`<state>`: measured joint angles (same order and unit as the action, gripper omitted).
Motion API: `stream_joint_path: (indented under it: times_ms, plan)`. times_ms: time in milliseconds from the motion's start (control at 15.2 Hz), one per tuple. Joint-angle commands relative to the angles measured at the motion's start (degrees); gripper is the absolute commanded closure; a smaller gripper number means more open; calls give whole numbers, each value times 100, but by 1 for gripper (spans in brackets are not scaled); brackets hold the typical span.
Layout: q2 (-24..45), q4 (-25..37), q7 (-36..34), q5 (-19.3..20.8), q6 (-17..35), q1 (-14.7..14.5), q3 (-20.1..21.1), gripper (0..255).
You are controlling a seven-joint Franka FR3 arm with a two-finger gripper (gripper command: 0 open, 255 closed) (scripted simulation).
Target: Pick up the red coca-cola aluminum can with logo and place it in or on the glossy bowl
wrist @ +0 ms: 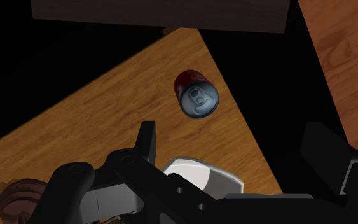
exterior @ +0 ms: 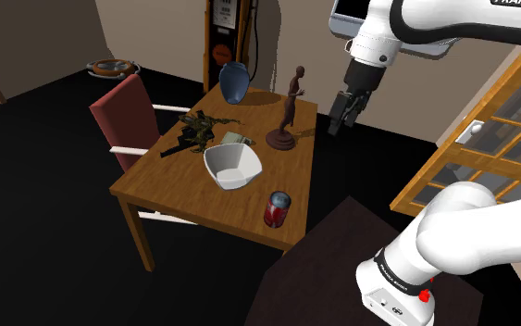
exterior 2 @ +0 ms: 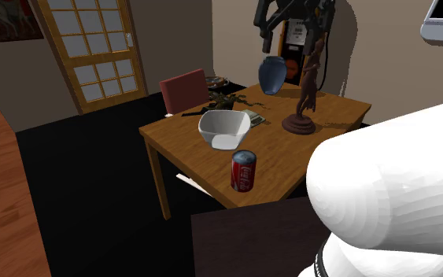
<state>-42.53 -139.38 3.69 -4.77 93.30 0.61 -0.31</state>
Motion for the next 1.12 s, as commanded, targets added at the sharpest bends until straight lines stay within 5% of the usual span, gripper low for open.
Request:
stream_joint_path:
  times_ms: [0,528,1056]
  plan:
    - [0,0,0,0,0,0,0,0]
    - [698,-990,-193,-79,1777,-93,340,0]
    - [2106,-1433,-454,-61,3706,-143,681,0]
